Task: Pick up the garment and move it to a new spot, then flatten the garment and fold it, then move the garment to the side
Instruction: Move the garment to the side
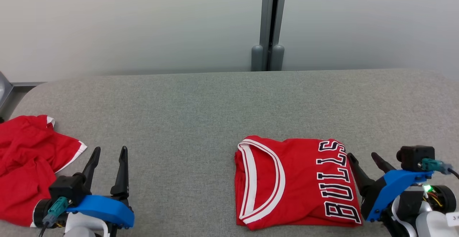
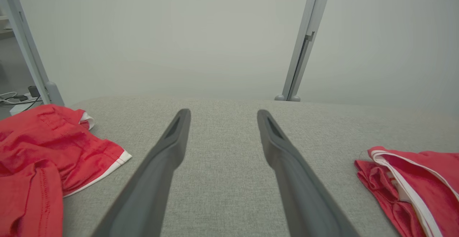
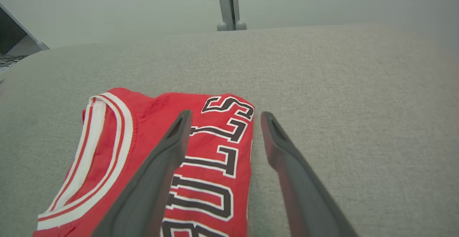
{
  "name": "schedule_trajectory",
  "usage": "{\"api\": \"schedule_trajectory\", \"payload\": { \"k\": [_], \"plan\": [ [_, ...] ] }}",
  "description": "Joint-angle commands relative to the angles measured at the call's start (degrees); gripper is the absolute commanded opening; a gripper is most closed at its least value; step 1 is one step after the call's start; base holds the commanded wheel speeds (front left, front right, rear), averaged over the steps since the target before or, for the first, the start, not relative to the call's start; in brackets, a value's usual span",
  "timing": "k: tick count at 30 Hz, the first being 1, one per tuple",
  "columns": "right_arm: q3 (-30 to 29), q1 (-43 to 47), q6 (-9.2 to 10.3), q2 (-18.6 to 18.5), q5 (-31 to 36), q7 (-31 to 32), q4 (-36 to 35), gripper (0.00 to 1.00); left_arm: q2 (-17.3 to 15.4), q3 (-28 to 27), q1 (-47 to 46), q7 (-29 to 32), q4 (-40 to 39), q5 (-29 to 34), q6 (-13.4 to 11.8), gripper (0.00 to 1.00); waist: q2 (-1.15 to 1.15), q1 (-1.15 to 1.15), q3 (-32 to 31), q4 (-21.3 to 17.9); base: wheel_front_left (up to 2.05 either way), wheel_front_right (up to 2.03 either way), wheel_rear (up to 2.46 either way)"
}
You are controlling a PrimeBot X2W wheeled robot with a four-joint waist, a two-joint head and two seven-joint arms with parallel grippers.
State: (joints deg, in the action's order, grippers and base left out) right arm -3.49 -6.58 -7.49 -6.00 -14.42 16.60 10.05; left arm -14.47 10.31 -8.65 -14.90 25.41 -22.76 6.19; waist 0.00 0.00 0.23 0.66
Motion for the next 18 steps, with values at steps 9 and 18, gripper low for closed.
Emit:
{"api": "schedule_trajectory", "payload": {
  "k": [9, 18],
  "plan": [
    [-2.94, -4.41, -0.01, 0.34, -0.15, 11.93, 8.65, 1.0, -0.06, 2.48, -4.27, -0.32, 0.32, 0.54, 0.76, 1.0, 0.0, 0.0, 3.32, 2.15, 0.0, 0.0, 0.0],
    [-4.29, -7.42, -0.01, 1.67, -0.71, 13.87, 16.24, 1.0, -0.28, 3.21, -5.65, -0.33, 0.08, 0.56, 0.98, 1.0, 0.0, 0.0, 4.54, 2.49, 0.0, 0.0, 0.0]
  ]
}}
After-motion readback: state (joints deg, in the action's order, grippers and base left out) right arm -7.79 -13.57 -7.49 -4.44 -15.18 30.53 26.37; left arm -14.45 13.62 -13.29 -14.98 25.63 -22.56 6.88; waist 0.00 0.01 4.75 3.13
